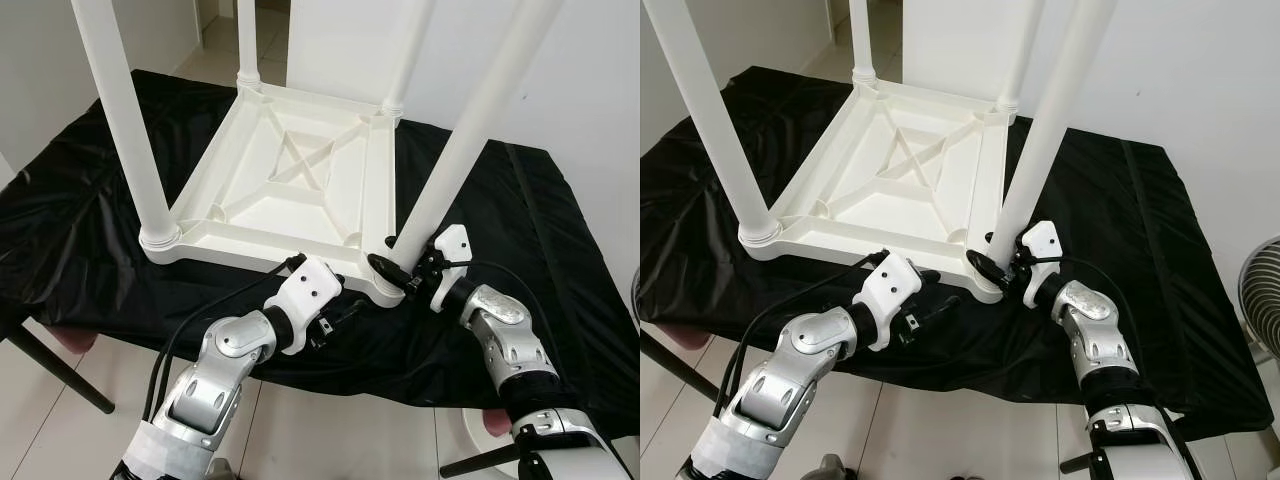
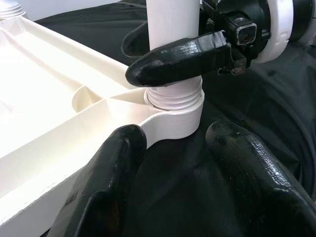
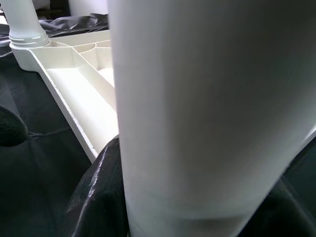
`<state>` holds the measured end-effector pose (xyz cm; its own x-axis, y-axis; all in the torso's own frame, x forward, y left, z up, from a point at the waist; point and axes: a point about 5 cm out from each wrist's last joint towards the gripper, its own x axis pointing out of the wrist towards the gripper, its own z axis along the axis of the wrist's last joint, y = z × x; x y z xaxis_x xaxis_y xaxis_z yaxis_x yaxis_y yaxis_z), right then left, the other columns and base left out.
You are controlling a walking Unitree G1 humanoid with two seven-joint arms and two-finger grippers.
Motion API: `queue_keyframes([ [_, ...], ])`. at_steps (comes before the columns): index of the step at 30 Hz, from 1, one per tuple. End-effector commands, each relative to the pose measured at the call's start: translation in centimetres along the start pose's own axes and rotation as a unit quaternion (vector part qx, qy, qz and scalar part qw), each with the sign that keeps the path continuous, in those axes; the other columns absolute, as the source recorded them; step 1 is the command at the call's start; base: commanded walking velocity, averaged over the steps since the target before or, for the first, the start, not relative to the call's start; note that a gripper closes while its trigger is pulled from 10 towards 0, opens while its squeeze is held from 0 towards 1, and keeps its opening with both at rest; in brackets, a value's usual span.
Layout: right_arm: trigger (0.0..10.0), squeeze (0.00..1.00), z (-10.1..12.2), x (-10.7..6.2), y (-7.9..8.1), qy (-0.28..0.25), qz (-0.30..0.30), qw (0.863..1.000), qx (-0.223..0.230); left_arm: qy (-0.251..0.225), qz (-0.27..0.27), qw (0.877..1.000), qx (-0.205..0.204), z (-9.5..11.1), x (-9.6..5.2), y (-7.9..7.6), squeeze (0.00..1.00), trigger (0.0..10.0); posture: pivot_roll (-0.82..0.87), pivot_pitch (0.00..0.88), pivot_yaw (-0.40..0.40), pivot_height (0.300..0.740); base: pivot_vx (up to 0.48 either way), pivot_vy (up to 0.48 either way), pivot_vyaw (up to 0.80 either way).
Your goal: Building children table
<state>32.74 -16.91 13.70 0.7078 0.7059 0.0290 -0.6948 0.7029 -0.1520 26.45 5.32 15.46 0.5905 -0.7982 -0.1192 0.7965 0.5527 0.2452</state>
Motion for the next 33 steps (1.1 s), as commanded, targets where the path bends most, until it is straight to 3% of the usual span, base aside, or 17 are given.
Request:
queue_keyframes([
  [1, 10.0, 0.00, -1.5, -0.3, 0.8, 0.023, -0.015, 0.999, 0.024, 0.001, 0.008, 1.000, -0.001, 0.0, 0.1, -0.2, 0.00, 10.0, 0.15, 0.055, -0.079, 0.740, 0.000, 0.000, 0.00],
  [6, 10.0, 0.00, -1.6, -0.1, 1.1, 0.028, -0.093, 0.995, 0.029, 0.002, 0.004, 1.000, -0.003, 0.0, 0.1, -0.5, 0.00, 10.0, 0.14, 0.054, -0.080, 0.740, 0.000, 0.000, 0.00],
  [13, 10.0, 0.00, -1.8, 0.0, 1.3, 0.039, -0.144, 0.988, 0.034, 0.003, 0.000, 1.000, -0.004, -0.1, 0.1, -0.6, 0.00, 10.0, 0.14, 0.052, -0.078, 0.740, 0.000, 0.000, 0.00],
  [14, 10.0, 0.00, -1.7, -0.1, 1.1, 0.041, -0.189, 0.980, 0.042, 0.003, -0.003, 1.000, -0.003, -0.1, 0.1, -0.7, 0.00, 10.0, 0.13, 0.050, -0.081, 0.740, 0.000, 0.000, 0.00],
  [16, 10.0, 0.00, -1.7, -0.1, 1.1, 0.041, -0.189, 0.980, 0.042, 0.003, -0.003, 1.000, -0.003, -0.1, 0.1, -0.7, 0.00, 10.0, 0.13, 0.050, -0.081, 0.740, 0.000, 0.000, 0.00],
  [17, 10.0, 0.00, -1.7, -0.2, 1.2, 0.042, -0.240, 0.968, 0.056, 0.003, -0.004, 1.000, -0.003, -0.1, 0.2, -0.8, 0.00, 10.0, 0.13, 0.050, -0.085, 0.740, 0.000, 0.000, 0.00],
  [18, 10.0, 0.00, -1.7, -0.2, 1.2, 0.042, -0.240, 0.968, 0.056, 0.003, -0.004, 1.000, -0.003, -0.1, 0.2, -0.8, 0.00, 10.0, 0.13, 0.050, -0.085, 0.740, 0.000, 0.000, 0.00],
  [19, 10.0, 0.00, -1.7, -0.3, 1.5, 0.044, -0.287, 0.955, 0.066, 0.003, -0.006, 1.000, -0.003, -0.1, 0.2, -0.8, 0.00, 10.0, 0.13, 0.050, -0.085, 0.740, 0.000, 0.000, 0.00],
  [20, 10.0, 0.00, -1.7, -0.3, 1.5, 0.044, -0.287, 0.955, 0.066, 0.003, -0.006, 1.000, -0.003, -0.1, 0.2, -0.8, 0.00, 10.0, 0.13, 0.050, -0.085, 0.740, 0.000, 0.000, 0.00],
  [22, 10.0, 0.00, -1.6, -0.1, 2.7, 0.039, -0.351, 0.933, 0.071, 0.002, -0.006, 1.000, -0.004, -0.2, 0.2, -0.9, 0.00, 10.0, 0.13, 0.049, -0.092, 0.740, 0.000, 0.000, 0.00],
  [24, 10.0, 0.00, -1.6, -0.1, 2.7, 0.039, -0.351, 0.933, 0.071, 0.002, -0.006, 1.000, -0.004, -0.2, 0.2, -0.9, 0.00, 10.0, 0.13, 0.049, -0.092, 0.740, 0.000, 0.000, 0.00],
  [25, 10.0, 0.00, -1.5, 0.0, 3.5, 0.037, -0.378, 0.922, 0.074, 0.002, -0.006, 1.000, -0.005, -0.2, 0.2, -1.0, 0.00, 10.0, 0.14, 0.049, -0.095, 0.740, 0.000, 0.000, 0.00],
  [27, 10.0, 0.00, -1.4, 0.2, 4.1, 0.036, -0.395, 0.914, 0.079, 0.003, -0.006, 1.000, -0.005, -0.2, 0.2, -1.1, 0.00, 10.0, 0.14, 0.049, -0.097, 0.740, 0.000, 0.000, 0.00],
  [28, 10.0, 0.00, -1.4, 0.2, 4.1, 0.036, -0.395, 0.914, 0.079, 0.003, -0.006, 1.000, -0.005, -0.2, 0.2, -1.1, 0.00, 10.0, 0.14, 0.049, -0.097, 0.740, 0.000, 0.000, 0.00],
  [29, 10.0, 0.00, -1.2, 0.9, 5.1, 0.028, -0.389, 0.916, 0.091, 0.002, -0.006, 1.000, -0.006, -0.2, 0.2, -1.1, 0.00, 10.0, 0.14, 0.048, -0.099, 0.740, 0.000, 0.000, 0.00],
  [33, 10.0, 0.00, -0.3, 1.5, 5.7, 0.008, -0.376, 0.922, 0.095, 0.002, -0.006, 1.000, -0.007, -0.3, 0.2, -1.2, 0.00, 10.0, 0.13, 0.050, -0.099, 0.740, 0.000, 0.000, 0.00],
])
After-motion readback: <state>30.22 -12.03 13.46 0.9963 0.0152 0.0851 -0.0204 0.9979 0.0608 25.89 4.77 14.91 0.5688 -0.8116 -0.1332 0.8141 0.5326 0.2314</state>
